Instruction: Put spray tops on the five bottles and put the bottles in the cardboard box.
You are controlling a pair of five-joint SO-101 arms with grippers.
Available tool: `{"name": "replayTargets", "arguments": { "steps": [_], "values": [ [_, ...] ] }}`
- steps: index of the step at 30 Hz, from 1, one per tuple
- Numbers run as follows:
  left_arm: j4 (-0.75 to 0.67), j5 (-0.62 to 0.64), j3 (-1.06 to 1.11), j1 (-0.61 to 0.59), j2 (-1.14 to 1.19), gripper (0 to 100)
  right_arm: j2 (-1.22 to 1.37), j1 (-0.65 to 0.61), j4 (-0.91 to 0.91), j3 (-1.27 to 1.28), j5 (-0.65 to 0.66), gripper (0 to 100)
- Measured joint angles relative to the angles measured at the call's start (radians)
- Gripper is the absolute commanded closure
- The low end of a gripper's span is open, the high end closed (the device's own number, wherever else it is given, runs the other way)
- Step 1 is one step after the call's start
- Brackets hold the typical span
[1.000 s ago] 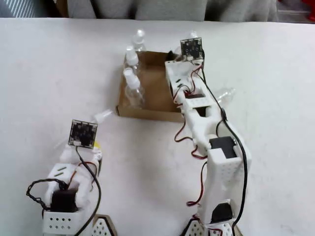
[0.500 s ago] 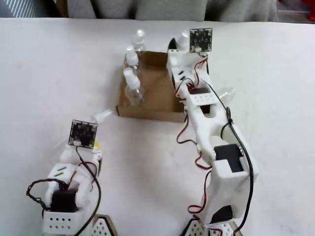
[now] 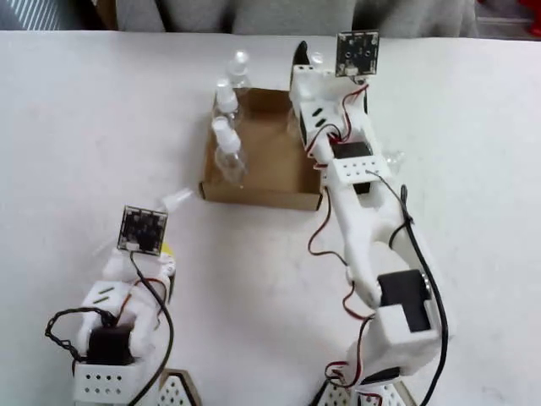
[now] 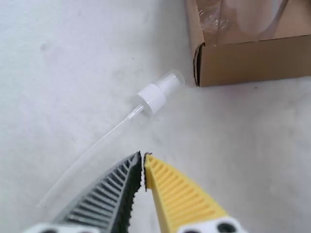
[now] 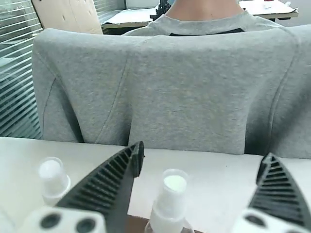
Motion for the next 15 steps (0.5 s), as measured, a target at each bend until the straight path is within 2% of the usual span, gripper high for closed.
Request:
{"name": "replayTargets", "arguments": {
  "steps": [9,15],
  "values": [
    [0.0,0.0,0.0,0.0,0.0,98,-0.21,0.052,0.19,0.0,0.0,67.6],
    [0.0,0.0,0.0,0.0,0.0,98,-0.351,0.141,0.402,0.0,0.0,67.6]
  ]
}}
